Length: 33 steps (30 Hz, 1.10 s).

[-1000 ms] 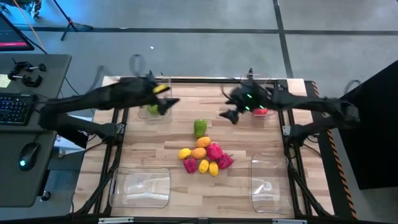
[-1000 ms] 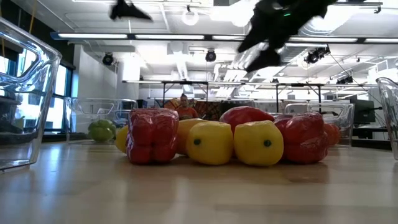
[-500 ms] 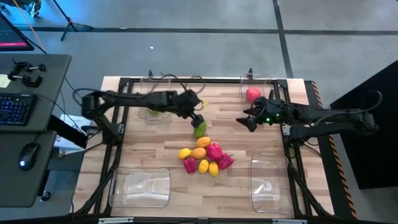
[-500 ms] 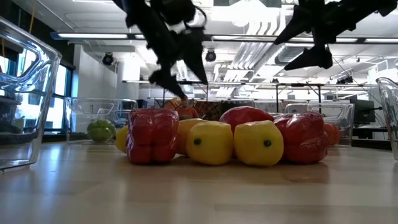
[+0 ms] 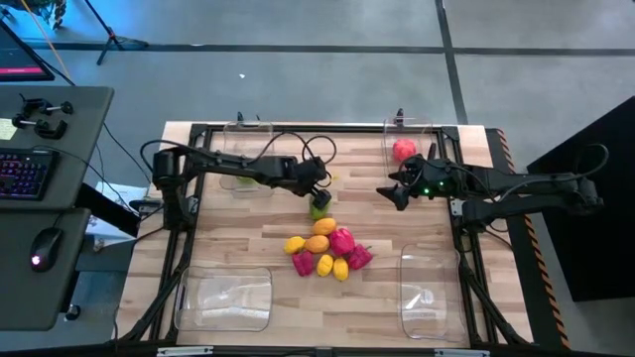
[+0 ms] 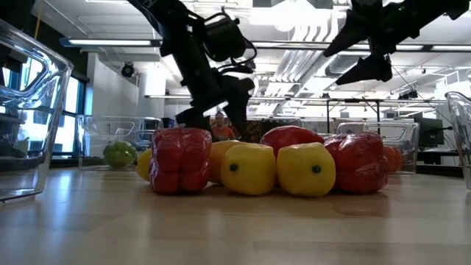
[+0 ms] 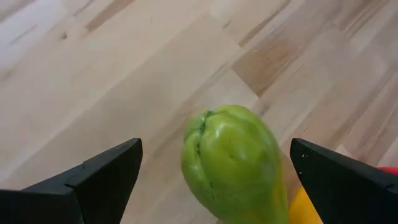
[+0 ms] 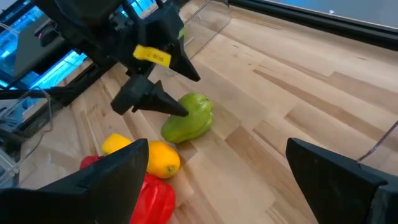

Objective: Sort produce into baskets
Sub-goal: Put the green chayote into the top left transparent bin

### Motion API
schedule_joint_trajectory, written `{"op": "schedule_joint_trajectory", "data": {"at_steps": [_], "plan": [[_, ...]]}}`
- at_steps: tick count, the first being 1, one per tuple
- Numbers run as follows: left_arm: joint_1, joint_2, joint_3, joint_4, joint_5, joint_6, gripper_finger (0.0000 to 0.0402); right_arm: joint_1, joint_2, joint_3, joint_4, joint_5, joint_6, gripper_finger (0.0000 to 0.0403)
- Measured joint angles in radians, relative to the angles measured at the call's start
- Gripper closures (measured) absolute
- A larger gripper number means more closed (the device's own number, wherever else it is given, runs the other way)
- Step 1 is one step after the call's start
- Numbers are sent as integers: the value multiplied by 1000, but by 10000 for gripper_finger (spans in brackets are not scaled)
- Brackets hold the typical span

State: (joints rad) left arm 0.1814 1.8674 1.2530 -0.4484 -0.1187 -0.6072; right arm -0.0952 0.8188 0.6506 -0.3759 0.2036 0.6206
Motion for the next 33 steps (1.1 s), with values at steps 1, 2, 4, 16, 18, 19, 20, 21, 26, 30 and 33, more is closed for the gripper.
{"op": "schedule_joint_trajectory", "data": {"at_steps": [1,2,4,16,18,19,20,21,26,30,33], "plan": [[-3,7,0,2,1,-6,5,0,0,0,0,0,0,33],[-7,16,0,7,2,-15,5,0,0,0,0,0,0,33],[-14,33,0,7,3,-19,5,0,0,0,0,0,0,33],[-32,129,1,70,24,-36,5,0,0,0,0,0,-18,33],[-31,130,1,70,40,-12,5,0,0,0,0,0,-19,33],[-31,130,1,70,50,4,5,0,0,0,0,0,-19,33],[-31,130,1,70,57,18,5,0,0,0,0,0,-19,33],[-31,130,1,70,62,28,7,0,0,0,0,0,-19,33],[-10,71,-1,51,92,47,60,0,0,0,0,0,-24,33],[26,-88,0,29,65,104,135,0,0,0,0,11,-27,33],[42,-248,0,-23,-56,144,187,0,0,1,0,33,-27,33]]}}
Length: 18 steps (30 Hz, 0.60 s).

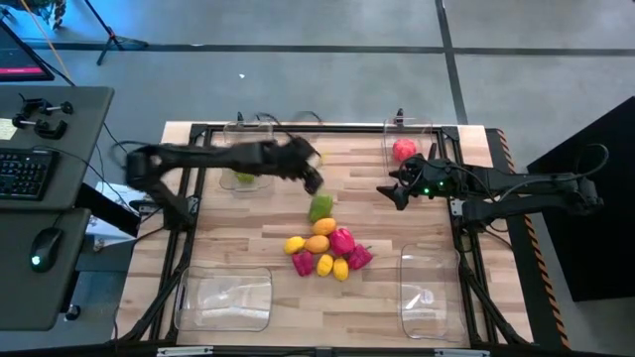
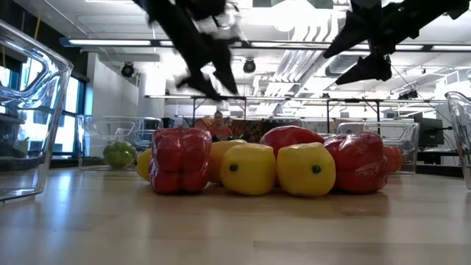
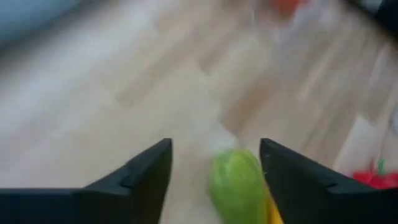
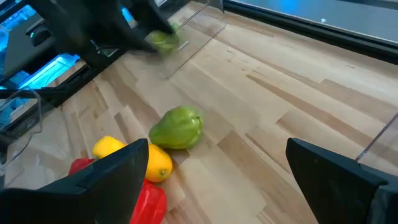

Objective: Sort produce into baskets
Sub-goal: Put the green chayote into the top left transparent bin

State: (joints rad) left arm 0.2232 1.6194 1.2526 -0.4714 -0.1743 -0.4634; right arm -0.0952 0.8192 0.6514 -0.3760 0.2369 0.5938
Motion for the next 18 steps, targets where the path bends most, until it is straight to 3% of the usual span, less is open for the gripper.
{"op": "schedule_joint_trajectory", "data": {"at_steps": [4,8,12,18], "plan": [[10,-173,-6,-19,-154,75,236,0,0,0,0,8,0,33],[15,-216,-15,-38,-161,54,251,-1,0,0,0,24,2,33],[-17,-130,-16,-65,-137,26,234,-1,0,0,0,25,9,33],[-58,53,16,-69,-22,55,178,-1,0,0,0,18,36,33]]}}
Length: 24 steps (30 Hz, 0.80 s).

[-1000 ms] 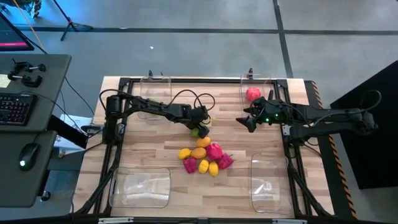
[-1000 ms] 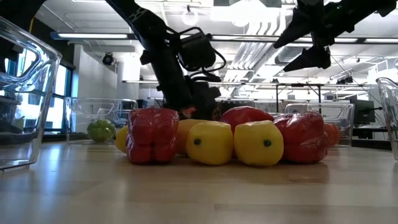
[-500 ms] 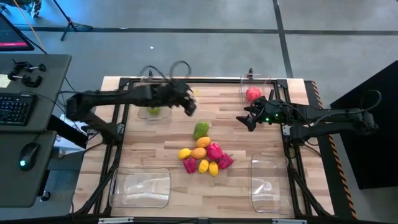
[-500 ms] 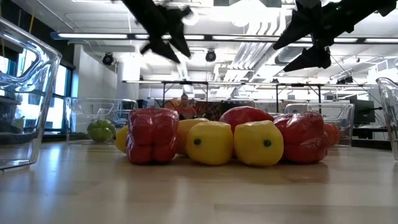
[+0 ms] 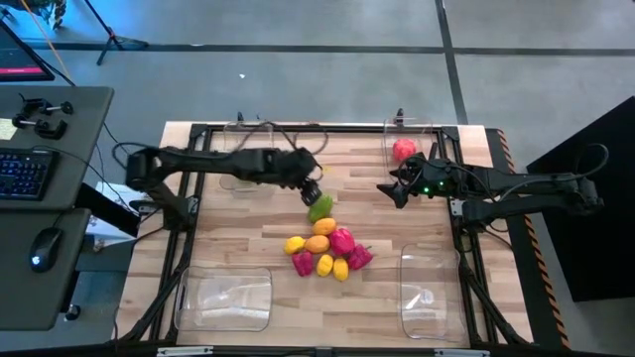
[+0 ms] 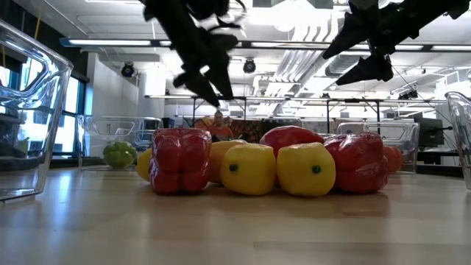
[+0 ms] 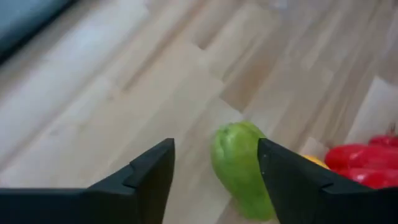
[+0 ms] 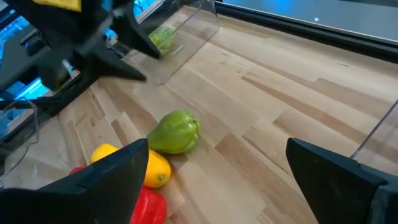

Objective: Sort produce into baskets
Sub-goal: Put the green chayote into the top left transparent bin

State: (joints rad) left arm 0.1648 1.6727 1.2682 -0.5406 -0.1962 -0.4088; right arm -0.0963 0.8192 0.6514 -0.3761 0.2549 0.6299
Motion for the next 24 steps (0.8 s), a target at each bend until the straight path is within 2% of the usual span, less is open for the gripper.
{"op": "schedule_joint_trajectory", "data": {"at_steps": [5,11,15,24], "plan": [[-2,88,82,-13,89,2,135,0,0,0,0,-4,2,33],[-3,159,107,-34,102,12,103,0,0,0,0,-5,2,33],[-9,186,108,-36,118,-10,93,0,0,0,-1,-9,20,33],[-16,220,94,-22,79,-61,91,0,0,0,-4,-8,20,33]]}}
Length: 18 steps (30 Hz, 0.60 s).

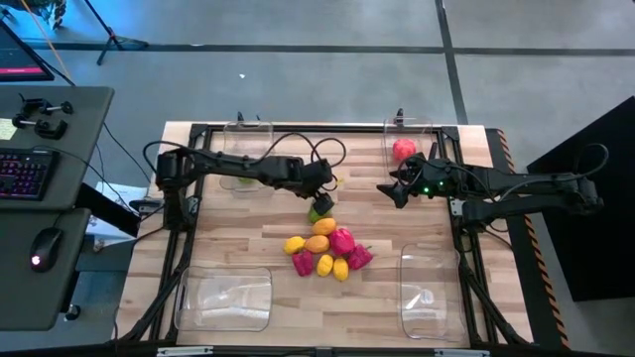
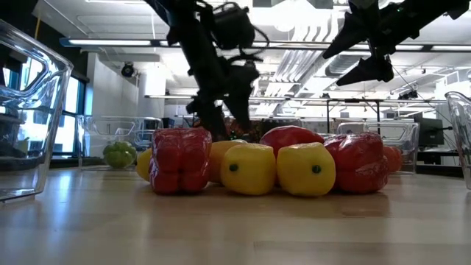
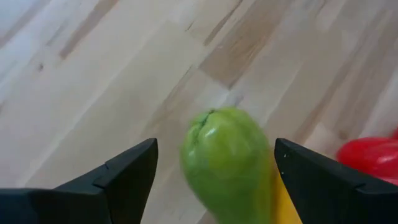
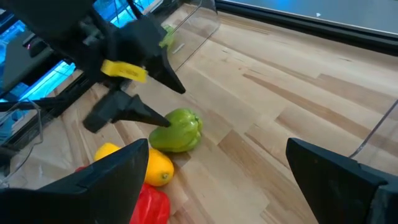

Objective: Sort produce into baskets
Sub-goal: Put the green chayote into the top left transparent bin

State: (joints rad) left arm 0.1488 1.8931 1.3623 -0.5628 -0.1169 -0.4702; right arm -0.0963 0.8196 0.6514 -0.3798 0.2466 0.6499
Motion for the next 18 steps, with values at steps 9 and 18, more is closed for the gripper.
{"op": "schedule_joint_trajectory", "data": {"at_steps": [9,18], "plan": [[-13,87,1,51,37,-70,91,0,12,0,-6,0,0,33],[-14,181,4,56,64,-99,91,0,67,1,-6,0,-1,33]]}}
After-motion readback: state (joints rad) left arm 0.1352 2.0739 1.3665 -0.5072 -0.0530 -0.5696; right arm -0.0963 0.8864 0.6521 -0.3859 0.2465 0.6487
